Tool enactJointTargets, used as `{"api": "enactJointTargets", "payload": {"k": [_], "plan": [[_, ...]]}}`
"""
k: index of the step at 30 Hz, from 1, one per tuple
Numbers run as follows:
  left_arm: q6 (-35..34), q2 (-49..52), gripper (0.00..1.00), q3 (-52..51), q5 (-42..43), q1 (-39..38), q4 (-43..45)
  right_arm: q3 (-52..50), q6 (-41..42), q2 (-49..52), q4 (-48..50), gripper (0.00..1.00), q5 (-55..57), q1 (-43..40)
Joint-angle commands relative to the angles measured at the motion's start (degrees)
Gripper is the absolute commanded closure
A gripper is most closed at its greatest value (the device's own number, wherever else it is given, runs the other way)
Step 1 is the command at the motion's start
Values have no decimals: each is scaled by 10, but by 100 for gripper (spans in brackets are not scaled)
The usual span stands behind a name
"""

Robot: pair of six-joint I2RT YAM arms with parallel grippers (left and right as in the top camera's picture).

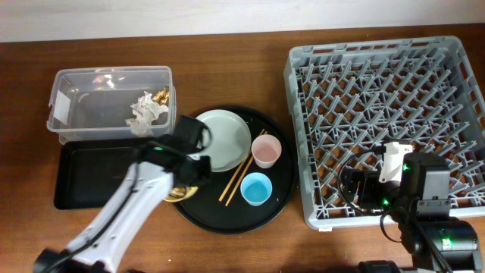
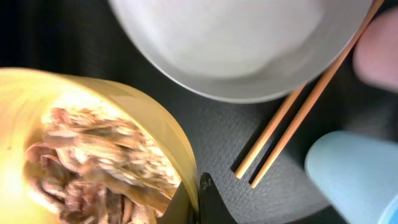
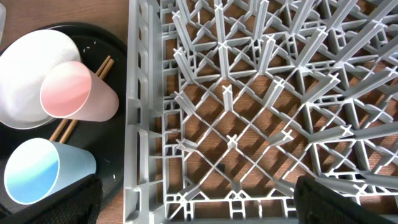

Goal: Sort waste into correct bins and load items into the dishwasher rack
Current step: 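Grasp the yellow bowl with the left gripper and tip scraps onto black tray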

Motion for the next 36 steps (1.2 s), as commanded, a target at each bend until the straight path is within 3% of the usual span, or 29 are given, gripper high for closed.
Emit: {"api": "enactJointTargets", "payload": {"k": [1, 8, 11, 16, 22, 25, 36], "plan": [[97, -48, 100, 14, 102, 100, 7, 11, 2, -1, 0, 1, 1, 3], [304, 16, 100, 13, 460, 407, 7, 11, 2, -1, -6, 1, 1, 3], [351, 86, 100, 13, 589, 468, 8, 11, 2, -1, -5, 1, 1, 3], [352, 179, 100, 13, 779, 533, 7, 11, 2, -1, -6, 1, 1, 3], [298, 184, 100, 12, 873, 582, 7, 11, 2, -1, -6, 1, 1, 3], [246, 184, 100, 12, 873, 584, 5, 11, 2, -1, -6, 1, 1, 3], [240, 184, 100, 12, 873, 586, 9, 11, 2, -1, -6, 1, 1, 3]]}}
